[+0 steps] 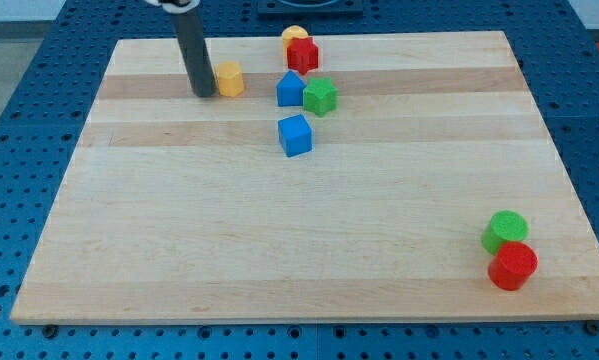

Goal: Move the blue blocks to the top center of the board

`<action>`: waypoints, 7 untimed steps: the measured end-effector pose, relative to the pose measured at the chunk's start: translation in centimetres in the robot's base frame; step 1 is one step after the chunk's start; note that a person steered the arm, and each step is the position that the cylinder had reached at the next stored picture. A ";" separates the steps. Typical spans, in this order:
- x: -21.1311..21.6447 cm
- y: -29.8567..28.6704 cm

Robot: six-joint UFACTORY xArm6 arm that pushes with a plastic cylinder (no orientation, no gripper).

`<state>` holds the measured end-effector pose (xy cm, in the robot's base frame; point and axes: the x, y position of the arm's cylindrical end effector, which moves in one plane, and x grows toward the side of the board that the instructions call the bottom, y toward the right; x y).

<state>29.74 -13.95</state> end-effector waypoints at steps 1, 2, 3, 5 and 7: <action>-0.1 4.9; -1.1 6.9; -1.6 6.2; 11.7 2.1; 16.3 10.4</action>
<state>46.06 -3.56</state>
